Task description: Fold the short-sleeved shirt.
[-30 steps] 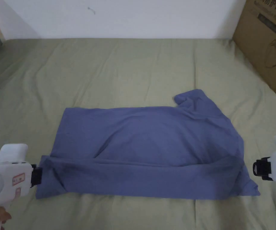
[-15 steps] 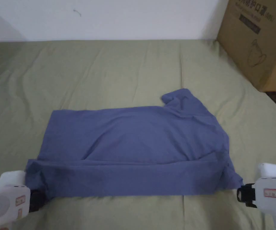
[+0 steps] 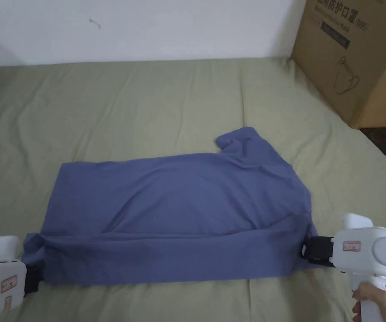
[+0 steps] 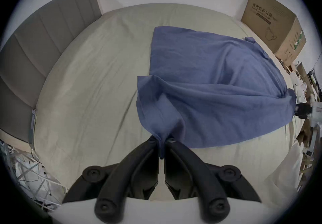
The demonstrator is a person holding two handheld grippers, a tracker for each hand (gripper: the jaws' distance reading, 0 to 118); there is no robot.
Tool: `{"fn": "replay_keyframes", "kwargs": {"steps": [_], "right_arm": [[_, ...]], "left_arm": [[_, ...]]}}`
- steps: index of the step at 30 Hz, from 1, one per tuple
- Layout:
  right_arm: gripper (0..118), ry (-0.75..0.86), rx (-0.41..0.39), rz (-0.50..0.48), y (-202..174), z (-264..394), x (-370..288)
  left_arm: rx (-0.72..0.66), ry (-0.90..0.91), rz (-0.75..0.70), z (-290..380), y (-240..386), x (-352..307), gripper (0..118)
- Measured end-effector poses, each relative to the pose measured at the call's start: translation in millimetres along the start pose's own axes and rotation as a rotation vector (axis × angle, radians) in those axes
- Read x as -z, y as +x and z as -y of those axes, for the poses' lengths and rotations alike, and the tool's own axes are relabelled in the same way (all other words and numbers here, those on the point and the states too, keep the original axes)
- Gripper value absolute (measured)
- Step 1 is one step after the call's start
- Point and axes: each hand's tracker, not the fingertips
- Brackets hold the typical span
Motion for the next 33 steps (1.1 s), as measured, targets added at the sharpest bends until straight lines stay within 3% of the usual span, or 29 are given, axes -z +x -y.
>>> {"fn": "replay_keyframes", "kwargs": {"steps": [1, 2, 3, 5, 7, 11, 19, 28, 29, 31, 33], "right_arm": [[1, -0.085, -0.037, 0.066, -3.2, 0.4, 18.5], [1, -0.166, -0.076, 0.158, -8.3, 5.6, 33.5], [1, -0.087, -0.047, 0.113, -16.3, 6.0, 24.5], [1, -0.058, -0.163, 0.176, -31.3, 4.2, 9.8], [1, -0.06, -0.2, 0.14, -31.0, 5.0, 2.6], [1, -0.023, -0.116, 0.097, -13.4, 1.1, -22.8], [1, 0.005, -0.101, 0.057, 9.6, 9.0, -81.1], [1, -0.123, -0.046, 0.062, 33.1, 71.7, -60.3], [2, -0.113, -0.027, 0.059, 35.2, 75.4, -58.0], [17, -0.102, 0.006, 0.054, 36.4, 73.1, -58.1], [29, -0.099, -0.012, 0.093, 37.0, 72.3, -59.4]], "left_arm": [[0.002, 0.002, 0.006, 0.5, -3.4, 3.4, 4], [0.0, 0.003, 0.007, -1.0, -3.0, 2.9, 4], [-0.002, 0.003, 0.01, -2.3, -3.1, 2.0, 4], [-0.008, 0.009, 0.014, -1.4, -6.5, 0.3, 4], [-0.005, 0.012, 0.028, -3.1, -8.6, -1.8, 4], [-0.012, 0.02, 0.034, -2.9, -19.1, -7.7, 4], [0.036, 0.02, 0.04, 16.1, -29.9, -30.2, 4], [0.081, -0.086, 0.034, 70.9, -27.8, -16.9, 4], [0.079, -0.089, 0.032, 73.8, -28.5, -14.9, 6], [0.068, -0.076, 0.029, 74.2, -29.3, -14.3, 31], [0.073, -0.089, -0.012, 71.5, -30.7, -18.2, 45]]}}
